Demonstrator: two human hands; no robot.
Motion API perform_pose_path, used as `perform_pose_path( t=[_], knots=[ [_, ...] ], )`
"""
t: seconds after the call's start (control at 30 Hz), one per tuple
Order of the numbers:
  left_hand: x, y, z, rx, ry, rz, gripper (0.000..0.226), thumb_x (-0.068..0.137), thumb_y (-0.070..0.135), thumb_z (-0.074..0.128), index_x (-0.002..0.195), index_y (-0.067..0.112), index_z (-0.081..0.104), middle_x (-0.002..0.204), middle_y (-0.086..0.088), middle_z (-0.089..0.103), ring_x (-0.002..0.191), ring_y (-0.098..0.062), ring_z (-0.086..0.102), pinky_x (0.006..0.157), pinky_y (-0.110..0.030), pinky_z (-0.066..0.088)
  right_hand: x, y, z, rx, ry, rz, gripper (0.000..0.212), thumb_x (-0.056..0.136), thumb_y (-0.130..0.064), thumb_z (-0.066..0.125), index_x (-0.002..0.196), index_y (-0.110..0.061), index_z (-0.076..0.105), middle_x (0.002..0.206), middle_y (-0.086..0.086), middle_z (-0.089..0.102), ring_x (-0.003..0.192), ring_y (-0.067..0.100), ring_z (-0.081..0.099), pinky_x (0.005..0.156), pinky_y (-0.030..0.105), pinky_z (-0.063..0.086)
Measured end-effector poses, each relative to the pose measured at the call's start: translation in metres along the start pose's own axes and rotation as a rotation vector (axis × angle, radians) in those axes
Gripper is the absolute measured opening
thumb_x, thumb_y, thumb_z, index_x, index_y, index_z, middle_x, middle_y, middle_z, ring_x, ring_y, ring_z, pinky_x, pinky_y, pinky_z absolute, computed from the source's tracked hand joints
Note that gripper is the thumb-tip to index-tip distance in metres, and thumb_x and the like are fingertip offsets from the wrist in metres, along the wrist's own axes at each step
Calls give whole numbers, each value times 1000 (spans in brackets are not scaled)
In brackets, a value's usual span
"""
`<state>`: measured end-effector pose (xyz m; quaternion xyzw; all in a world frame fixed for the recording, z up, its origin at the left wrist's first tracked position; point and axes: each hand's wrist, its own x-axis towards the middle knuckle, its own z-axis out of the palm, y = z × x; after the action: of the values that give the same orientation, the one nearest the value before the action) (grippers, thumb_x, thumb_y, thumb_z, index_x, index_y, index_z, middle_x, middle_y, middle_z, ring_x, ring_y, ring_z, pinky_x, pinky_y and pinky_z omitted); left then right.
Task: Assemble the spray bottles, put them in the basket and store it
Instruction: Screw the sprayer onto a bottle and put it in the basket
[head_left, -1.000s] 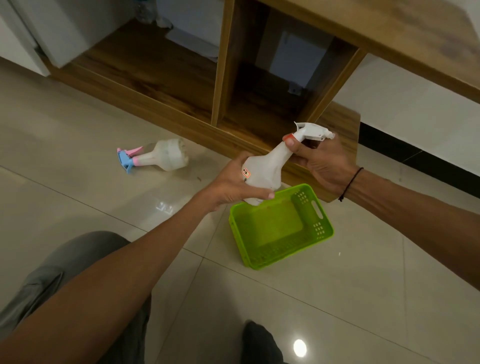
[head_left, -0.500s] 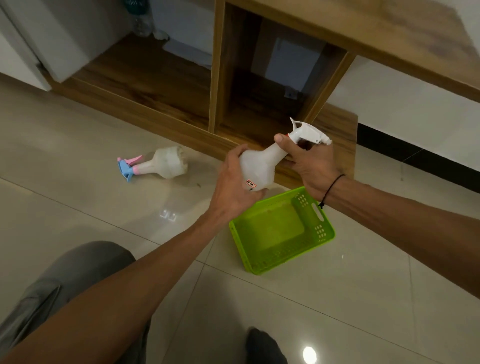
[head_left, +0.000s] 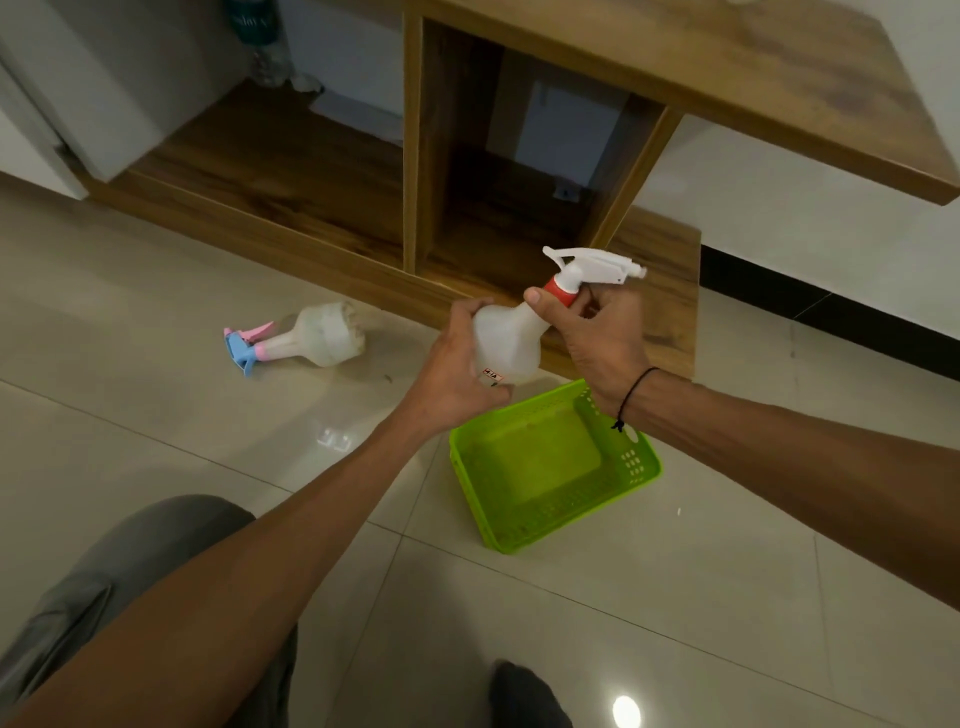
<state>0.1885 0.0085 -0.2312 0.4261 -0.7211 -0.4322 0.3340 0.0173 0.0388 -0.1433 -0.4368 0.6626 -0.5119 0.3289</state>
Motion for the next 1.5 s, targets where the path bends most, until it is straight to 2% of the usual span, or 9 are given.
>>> perform_pose_path(
  t=[0.17,0.27,0.47,0.67,0.93,1.1,1.23,1.33,1.5],
  knots=[
    [4,-2,-6,-37,-11,-31,104,65,23,94,146,29,29,128,14,49,114,1,57,78,-3,49,9,-7,-3,139,-99,84,68,69,-27,97,116,8,63,111,32,69,108,44,72,87,62,62],
    [5,-6,-8,-57,-27,-52,104,65,19,95,146,27,31,127,12,51,113,0,58,76,-3,49,10,-6,-3,159,-166,84,52,84,-5,83,129,8,60,127,35,61,122,46,65,93,61,61],
    [8,-8,-13,-92,-54,-61,103,64,18,97,143,28,32,126,23,48,114,-1,59,80,-17,58,14,-9,-9,182,-272,107,46,86,2,78,128,7,62,127,29,64,129,44,62,102,61,56],
    [4,0,2,-109,8,-24,100,64,19,98,138,30,32,132,8,49,114,-7,60,81,-15,57,8,-6,3,101,-92,-10,32,74,-14,94,93,-21,69,85,-9,74,84,5,73,77,33,64],
    [2,2,0,-127,67,-68,108,62,35,100,145,31,32,143,6,50,123,-15,60,90,-23,59,5,-16,11,67,-98,-15,26,83,-18,88,101,-5,75,99,9,77,96,21,75,83,38,63],
    [1,-2,-20,-1022,186,-394,49,92,58,59,129,27,61,129,-4,67,121,-26,65,90,-46,63,11,-31,3,96,-145,-36,30,88,-5,80,115,7,72,109,14,75,113,39,72,97,56,60],
    [1,-10,-31,-1084,-251,-629,102,90,91,25,143,13,64,133,-23,71,106,-38,76,78,-50,66,9,-32,2,144,-217,-5,28,90,-2,76,116,9,70,111,18,73,119,47,67,102,61,55],
    [-2,-9,-23,-1150,-280,-638,95,93,85,40,138,6,67,116,-25,70,79,-28,73,56,-32,62,7,-32,2,164,-236,23,29,91,-1,74,118,9,70,112,17,73,120,44,67,103,59,56],
    [4,-11,-28,-1285,-126,-375,81,74,38,94,143,22,54,151,-14,54,127,-35,68,92,-52,63,11,-36,-1,248,-178,62,31,95,-3,71,123,11,67,112,14,73,106,22,74,99,48,61]
  ],
)
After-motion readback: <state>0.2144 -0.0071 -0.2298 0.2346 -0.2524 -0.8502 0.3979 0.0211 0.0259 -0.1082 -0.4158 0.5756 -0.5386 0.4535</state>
